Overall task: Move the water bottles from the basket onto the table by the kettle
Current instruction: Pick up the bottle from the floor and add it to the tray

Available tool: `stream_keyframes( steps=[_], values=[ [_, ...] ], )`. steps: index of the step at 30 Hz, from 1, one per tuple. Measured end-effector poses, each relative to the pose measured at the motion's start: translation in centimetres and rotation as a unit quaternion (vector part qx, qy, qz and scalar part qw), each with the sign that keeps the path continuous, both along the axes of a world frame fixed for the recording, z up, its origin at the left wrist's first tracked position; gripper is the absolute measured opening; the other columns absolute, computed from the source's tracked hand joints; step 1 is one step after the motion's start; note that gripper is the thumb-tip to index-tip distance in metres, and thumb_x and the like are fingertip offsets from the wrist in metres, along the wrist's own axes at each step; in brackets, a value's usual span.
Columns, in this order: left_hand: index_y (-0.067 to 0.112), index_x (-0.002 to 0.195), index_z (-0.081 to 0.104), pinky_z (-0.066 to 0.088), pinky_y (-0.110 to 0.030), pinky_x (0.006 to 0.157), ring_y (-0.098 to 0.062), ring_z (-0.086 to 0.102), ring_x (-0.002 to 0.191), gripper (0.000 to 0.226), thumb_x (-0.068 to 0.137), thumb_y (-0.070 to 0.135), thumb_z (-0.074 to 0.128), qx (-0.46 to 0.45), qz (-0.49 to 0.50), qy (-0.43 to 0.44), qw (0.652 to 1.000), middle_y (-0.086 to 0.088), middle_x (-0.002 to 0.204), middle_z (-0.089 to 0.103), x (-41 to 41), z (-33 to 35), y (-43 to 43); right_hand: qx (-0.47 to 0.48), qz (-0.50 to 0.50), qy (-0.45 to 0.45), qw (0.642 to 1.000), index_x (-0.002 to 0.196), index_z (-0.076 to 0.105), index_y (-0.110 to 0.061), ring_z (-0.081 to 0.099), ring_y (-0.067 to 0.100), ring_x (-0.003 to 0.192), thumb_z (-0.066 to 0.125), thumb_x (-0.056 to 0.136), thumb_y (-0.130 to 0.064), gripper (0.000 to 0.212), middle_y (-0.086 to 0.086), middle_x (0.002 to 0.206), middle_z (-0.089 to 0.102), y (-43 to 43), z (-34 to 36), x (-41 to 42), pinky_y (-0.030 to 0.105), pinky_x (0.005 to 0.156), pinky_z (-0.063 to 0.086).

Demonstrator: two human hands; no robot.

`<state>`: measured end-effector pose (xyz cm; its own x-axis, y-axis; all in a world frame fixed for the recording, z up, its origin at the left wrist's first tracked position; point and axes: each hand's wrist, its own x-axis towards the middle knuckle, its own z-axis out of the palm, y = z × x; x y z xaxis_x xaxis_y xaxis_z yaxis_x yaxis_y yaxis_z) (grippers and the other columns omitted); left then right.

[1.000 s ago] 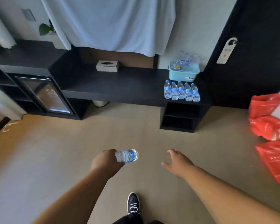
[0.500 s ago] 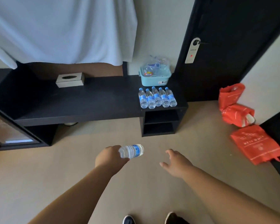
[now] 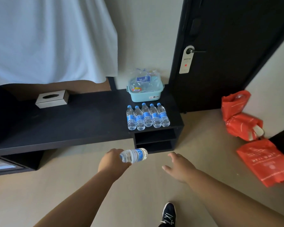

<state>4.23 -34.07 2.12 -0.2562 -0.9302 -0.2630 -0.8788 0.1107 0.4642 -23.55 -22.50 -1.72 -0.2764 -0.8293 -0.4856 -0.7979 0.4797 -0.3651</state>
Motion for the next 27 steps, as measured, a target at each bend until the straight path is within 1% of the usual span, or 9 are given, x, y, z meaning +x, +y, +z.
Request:
stream_keyframes(
  steps=[2,4,8,11,15,17,19,23,27],
  values=[
    [0.03,0.085,0.067,0.061,-0.032,0.061,-0.01,0.064,0.068,0.027,0.071,0.051,0.077,-0.005,0.003,-0.001,1.0,0.008,0.081,0.064,-2.6,0.1,-1.6,-0.006,0.005,0.001,1.0,0.154,0.039,-0.025,0.06,0.021,0.125,0.06,0.095,-0.064,0.074,0.002,0.145,0.052,-2.0,0.3,-2.9,0.032,0.096,0.049],
    [0.032,0.089,0.068,0.06,-0.029,0.059,-0.009,0.064,0.068,0.03,0.069,0.053,0.078,-0.008,0.012,0.003,1.0,0.01,0.083,0.064,-5.0,0.2,-3.0,-0.007,0.008,0.001,1.0,0.155,0.038,-0.025,0.06,0.02,0.126,0.061,0.094,-0.064,0.075,0.001,0.147,0.052,-3.7,0.5,-5.6,0.032,0.096,0.05],
    [0.035,0.084,0.068,0.055,-0.026,0.054,-0.006,0.062,0.067,0.028,0.064,0.051,0.08,-0.011,0.026,0.022,0.999,0.013,0.082,0.063,-9.0,0.4,-5.3,-0.007,0.024,0.004,1.0,0.156,0.037,-0.026,0.058,0.019,0.13,0.062,0.095,-0.063,0.075,0.0,0.151,0.051,-7.0,0.7,-9.7,0.035,0.1,0.051],
    [0.035,0.081,0.068,0.05,-0.023,0.051,-0.005,0.061,0.066,0.028,0.061,0.051,0.079,-0.006,0.027,0.026,0.999,0.013,0.082,0.062,-11.5,0.3,-7.0,-0.005,0.023,-0.001,1.0,0.155,0.037,-0.027,0.058,0.02,0.129,0.064,0.094,-0.062,0.076,0.0,0.15,0.05,-9.0,0.5,-11.6,0.033,0.098,0.051],
    [0.03,0.096,0.071,0.054,-0.028,0.064,-0.003,0.058,0.075,0.043,0.06,0.053,0.079,-0.004,0.023,0.023,0.999,0.015,0.091,0.061,-14.5,-0.4,-10.2,0.003,0.028,-0.02,0.999,0.155,0.036,-0.029,0.058,0.019,0.129,0.066,0.092,-0.062,0.078,-0.001,0.15,0.049,-12.0,-0.2,-12.7,0.036,0.099,0.052],
    [0.031,0.111,0.072,0.051,-0.025,0.068,-0.003,0.057,0.079,0.055,0.061,0.052,0.082,0.002,0.025,0.037,0.999,0.018,0.1,0.062,-15.9,-0.9,-11.9,0.002,0.032,-0.022,0.999,0.156,0.036,-0.029,0.059,0.019,0.129,0.067,0.091,-0.061,0.079,-0.001,0.151,0.048,-13.8,-0.7,-13.1,0.037,0.101,0.052],
    [0.03,0.12,0.07,0.051,-0.023,0.071,-0.004,0.059,0.083,0.064,0.061,0.052,0.083,0.012,0.025,0.043,0.999,0.015,0.105,0.064,-17.2,-1.2,-13.7,-0.002,0.032,-0.024,0.999,0.156,0.036,-0.028,0.058,0.018,0.131,0.068,0.089,-0.061,0.081,-0.001,0.151,0.048,-15.8,-1.1,-13.4,0.036,0.102,0.051],
    [0.03,0.111,0.068,0.053,-0.023,0.062,-0.002,0.061,0.076,0.055,0.062,0.049,0.083,0.041,0.012,0.033,0.999,0.019,0.088,0.059,-19.1,-1.7,-18.2,0.005,0.046,-0.022,0.999,0.156,0.036,-0.029,0.057,0.018,0.131,0.069,0.088,-0.062,0.083,-0.001,0.15,0.049,-20.3,-1.9,-14.0,0.034,0.101,0.049],
    [0.034,0.101,0.063,0.047,-0.019,0.054,-0.002,0.06,0.072,0.048,0.06,0.049,0.083,0.076,0.01,0.039,0.996,0.015,0.085,0.061,-20.2,-2.6,-23.0,0.021,0.045,-0.018,0.999,0.156,0.036,-0.029,0.057,0.019,0.128,0.071,0.086,-0.062,0.085,-0.002,0.148,0.049,-25.2,-2.7,-14.3,0.035,0.1,0.05]
  ],
)
